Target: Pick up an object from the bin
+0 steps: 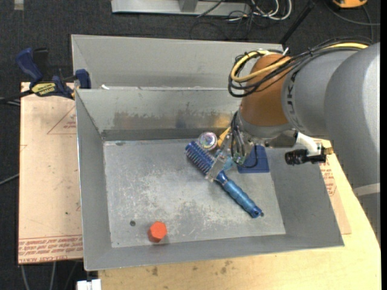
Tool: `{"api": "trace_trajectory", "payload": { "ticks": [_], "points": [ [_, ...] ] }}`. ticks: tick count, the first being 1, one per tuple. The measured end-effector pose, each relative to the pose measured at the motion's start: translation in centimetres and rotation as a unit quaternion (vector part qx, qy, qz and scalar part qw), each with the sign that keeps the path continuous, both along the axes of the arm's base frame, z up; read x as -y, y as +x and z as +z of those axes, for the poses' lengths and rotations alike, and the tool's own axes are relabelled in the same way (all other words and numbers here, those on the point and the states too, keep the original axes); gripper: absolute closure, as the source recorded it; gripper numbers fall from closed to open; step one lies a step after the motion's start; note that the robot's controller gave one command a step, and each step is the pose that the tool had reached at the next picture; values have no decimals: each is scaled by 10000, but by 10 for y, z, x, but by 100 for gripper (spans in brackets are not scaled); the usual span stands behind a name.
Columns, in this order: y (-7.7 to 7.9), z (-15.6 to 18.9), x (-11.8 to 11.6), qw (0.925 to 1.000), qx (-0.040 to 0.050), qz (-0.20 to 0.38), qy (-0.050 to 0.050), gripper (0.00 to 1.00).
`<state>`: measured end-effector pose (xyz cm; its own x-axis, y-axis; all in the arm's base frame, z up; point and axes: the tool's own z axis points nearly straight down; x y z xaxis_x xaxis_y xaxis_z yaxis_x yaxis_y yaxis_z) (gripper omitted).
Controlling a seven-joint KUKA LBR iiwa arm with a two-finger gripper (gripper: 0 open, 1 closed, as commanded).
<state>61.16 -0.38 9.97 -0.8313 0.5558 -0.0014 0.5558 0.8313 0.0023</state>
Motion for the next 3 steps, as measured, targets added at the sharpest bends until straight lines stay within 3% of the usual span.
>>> {"api": "trace_trajectory", "payload": {
  "ticks": [1,2,3],
  "points": [
    [3,-29,-14,9871,5,-1600,17,0],
    [14,-22,-7,9747,88,-2230,118,0],
    [10,-26,3,9733,42,-2295,44,100]
  ]
}}
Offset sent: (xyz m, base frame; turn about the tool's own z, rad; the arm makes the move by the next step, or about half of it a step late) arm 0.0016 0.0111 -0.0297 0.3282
